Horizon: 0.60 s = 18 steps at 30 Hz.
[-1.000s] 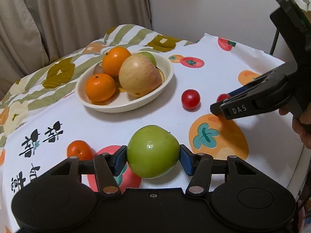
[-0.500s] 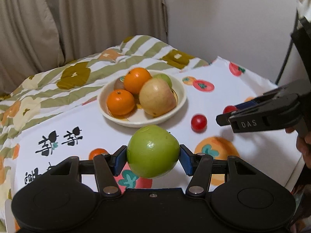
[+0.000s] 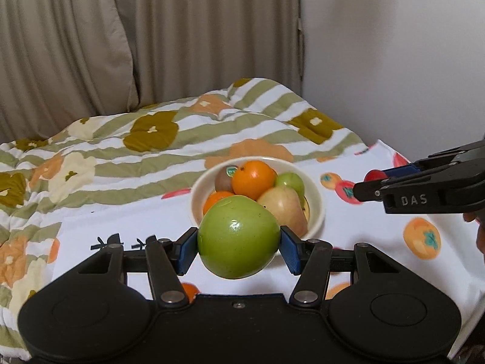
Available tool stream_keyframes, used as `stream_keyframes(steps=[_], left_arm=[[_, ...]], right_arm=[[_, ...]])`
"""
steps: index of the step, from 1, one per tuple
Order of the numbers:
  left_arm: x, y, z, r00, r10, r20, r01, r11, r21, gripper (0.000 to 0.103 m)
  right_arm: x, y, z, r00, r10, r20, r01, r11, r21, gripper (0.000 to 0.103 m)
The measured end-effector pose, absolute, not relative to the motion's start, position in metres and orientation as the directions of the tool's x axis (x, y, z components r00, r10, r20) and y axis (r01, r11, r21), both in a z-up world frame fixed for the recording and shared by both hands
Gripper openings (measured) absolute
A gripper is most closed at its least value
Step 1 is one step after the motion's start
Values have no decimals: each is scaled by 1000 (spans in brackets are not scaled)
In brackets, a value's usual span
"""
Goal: Organize fruits
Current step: 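Carry the green apple and cherry tomato into the duck bowl and release both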
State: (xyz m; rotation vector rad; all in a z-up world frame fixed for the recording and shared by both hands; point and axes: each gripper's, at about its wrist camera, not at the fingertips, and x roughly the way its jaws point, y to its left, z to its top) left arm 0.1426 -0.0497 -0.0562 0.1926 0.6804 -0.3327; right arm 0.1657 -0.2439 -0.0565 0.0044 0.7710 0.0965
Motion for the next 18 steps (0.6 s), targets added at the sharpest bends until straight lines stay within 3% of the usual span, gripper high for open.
stream_keyframes(steps=[18], left_arm=[[212,-73,-93,700,-113,-705,178,984,19,61]], right_arm=[[251,-269,-77,660,185,-728,-236,971,33,50]])
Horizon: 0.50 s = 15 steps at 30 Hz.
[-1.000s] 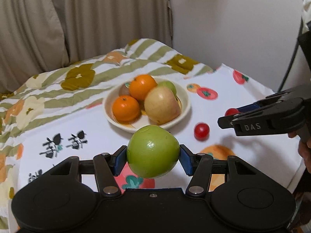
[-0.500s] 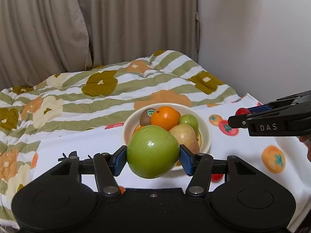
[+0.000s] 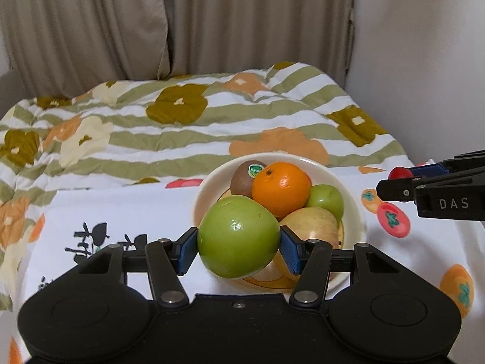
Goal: Organize fruits
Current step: 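Carry the green apple and cherry tomato into the duck bowl and release both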
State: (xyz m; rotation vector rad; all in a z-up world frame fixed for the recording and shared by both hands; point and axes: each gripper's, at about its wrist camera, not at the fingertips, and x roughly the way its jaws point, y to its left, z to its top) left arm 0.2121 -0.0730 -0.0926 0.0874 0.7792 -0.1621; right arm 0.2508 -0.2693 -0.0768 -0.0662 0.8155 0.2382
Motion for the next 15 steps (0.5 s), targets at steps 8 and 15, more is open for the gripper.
stream_keyframes(steps=[8,15], left_arm=[[228,-77,-103,679,-79,-730,117,993,2,61],[226,-79,-95,717,-68,-693,106,994,12,91]], right_arm=[[273,-272,-93,633,222,-741,-278,959,49,50],[287,-278,-93,629,242,-739,-297,953,59,50]])
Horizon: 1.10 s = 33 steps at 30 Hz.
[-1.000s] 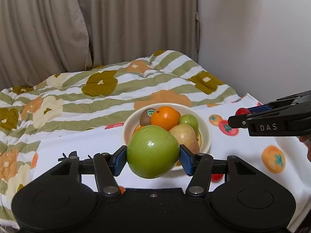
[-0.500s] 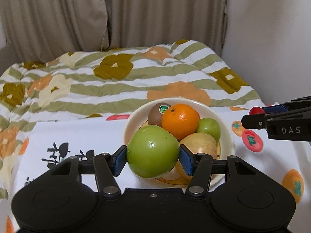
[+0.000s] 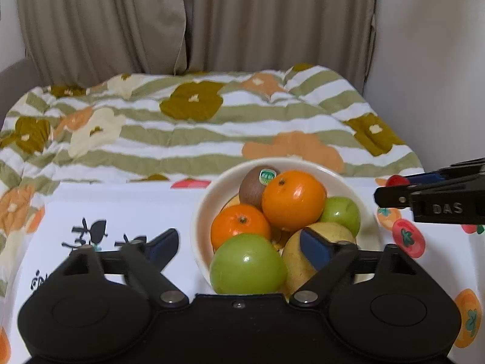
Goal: Organize fruits
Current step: 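Carry the green apple and cherry tomato into the duck bowl and release both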
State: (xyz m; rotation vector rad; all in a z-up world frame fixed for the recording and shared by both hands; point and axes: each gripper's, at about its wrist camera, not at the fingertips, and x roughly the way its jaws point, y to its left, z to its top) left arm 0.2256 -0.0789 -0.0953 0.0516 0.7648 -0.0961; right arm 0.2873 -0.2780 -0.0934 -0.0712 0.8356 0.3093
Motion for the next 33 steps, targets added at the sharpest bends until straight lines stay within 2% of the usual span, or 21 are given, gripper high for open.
stream_keyframes(steps=[15,28,30,31,33], left_arm=[[211,-70,-85,711,-35,-702,58,998,8,94],[202,-63,-86,695,24,-718,21,998,54,94],[201,-63,-85,694,31,-720,16,998,59,94],[201,-63,-85,694,36,-720,14,998,63,94],[198,-63,-84,693,46,-719,11,997,75,94]], right_arm=[[321,-270,-100,614,286,-735,-356,932,65,50],[346,-259,-121,588,303,-750,-385,920,70,51],[345,-260,-120,600,305,-740,-381,922,71,70],[344,-260,-119,601,308,-737,-383,921,73,84],[341,-262,-116,613,312,-726,-375,924,80,90]])
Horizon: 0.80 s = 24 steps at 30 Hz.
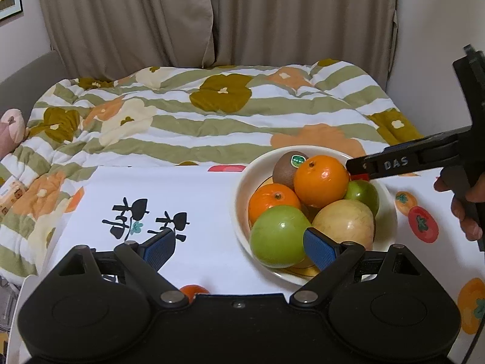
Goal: Organize fruits
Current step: 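Carry the green apple and cherry tomato into the duck bowl and release both, then move both open tools back from the bowl toward the last fruit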
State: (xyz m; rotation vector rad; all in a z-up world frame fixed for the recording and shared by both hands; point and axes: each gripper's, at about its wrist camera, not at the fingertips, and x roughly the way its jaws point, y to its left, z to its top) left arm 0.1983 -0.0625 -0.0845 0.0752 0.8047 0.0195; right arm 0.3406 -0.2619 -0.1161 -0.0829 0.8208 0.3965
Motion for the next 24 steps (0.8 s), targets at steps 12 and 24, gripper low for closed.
stream_keyframes(steps=[12,24], left_arm=[[180,-64,-71,723,32,-691,25,997,73,94],[125,-63,-37,782,-61,-620,116,992,49,94]], right_arm=[[307,-275,-89,664,265,-699,-302,950,73,94],[223,-270,-41,731,155,-664,-164,985,49,98]])
